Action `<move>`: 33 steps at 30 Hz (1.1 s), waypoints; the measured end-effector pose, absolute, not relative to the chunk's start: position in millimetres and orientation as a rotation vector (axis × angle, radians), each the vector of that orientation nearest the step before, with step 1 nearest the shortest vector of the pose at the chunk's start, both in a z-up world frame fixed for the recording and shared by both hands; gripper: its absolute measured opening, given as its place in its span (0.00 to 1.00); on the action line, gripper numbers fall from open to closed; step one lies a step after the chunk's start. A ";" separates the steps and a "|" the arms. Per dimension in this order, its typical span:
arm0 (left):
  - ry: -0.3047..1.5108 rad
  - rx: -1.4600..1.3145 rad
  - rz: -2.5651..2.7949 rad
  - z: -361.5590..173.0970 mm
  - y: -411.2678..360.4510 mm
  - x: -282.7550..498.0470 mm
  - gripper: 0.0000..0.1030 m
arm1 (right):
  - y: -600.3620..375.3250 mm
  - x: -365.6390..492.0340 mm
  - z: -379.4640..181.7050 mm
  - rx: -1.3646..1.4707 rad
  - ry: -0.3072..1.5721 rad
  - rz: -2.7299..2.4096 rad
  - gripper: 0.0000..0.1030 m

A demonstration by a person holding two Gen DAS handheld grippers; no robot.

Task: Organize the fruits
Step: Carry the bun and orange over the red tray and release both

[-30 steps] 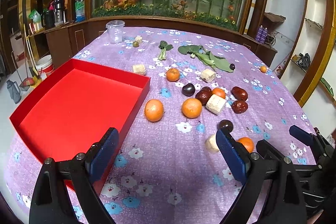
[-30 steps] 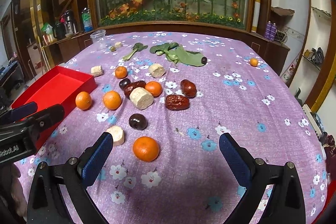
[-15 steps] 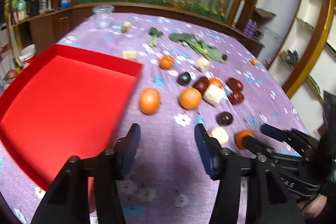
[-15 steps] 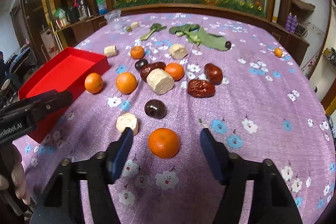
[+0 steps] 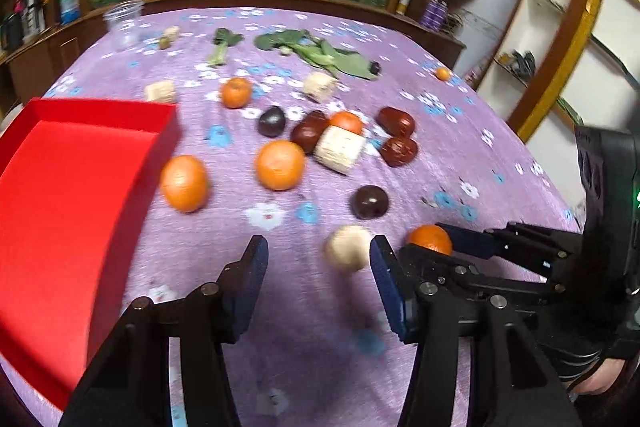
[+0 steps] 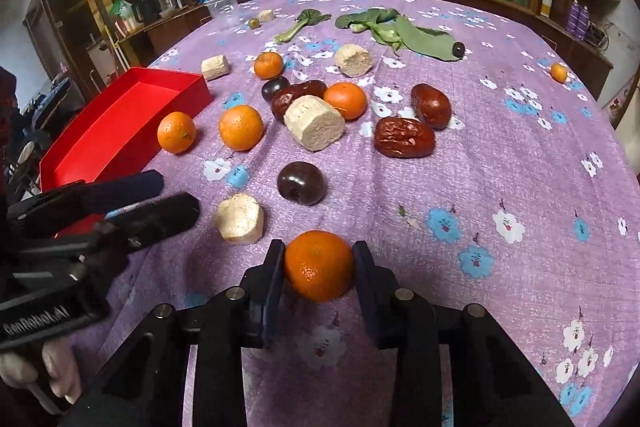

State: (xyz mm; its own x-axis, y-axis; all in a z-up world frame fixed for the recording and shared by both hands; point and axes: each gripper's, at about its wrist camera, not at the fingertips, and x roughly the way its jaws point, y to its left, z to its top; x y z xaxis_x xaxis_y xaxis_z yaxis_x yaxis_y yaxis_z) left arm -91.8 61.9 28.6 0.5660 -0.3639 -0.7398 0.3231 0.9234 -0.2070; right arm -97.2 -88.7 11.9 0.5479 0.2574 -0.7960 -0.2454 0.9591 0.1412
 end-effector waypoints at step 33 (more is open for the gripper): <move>0.767 -0.163 -0.208 71.4 159.8 -102.0 0.31 | -38.7 -120.0 71.4 0.013 0.836 0.440 0.36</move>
State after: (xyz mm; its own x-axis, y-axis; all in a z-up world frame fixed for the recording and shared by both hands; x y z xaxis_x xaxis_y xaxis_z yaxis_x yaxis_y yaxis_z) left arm -102.0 159.8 71.4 0.7015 -0.2452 -0.6692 0.1271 0.9670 -0.2210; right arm -120.0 -38.7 71.4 0.5862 0.3824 -0.7143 -0.3724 0.9101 0.1816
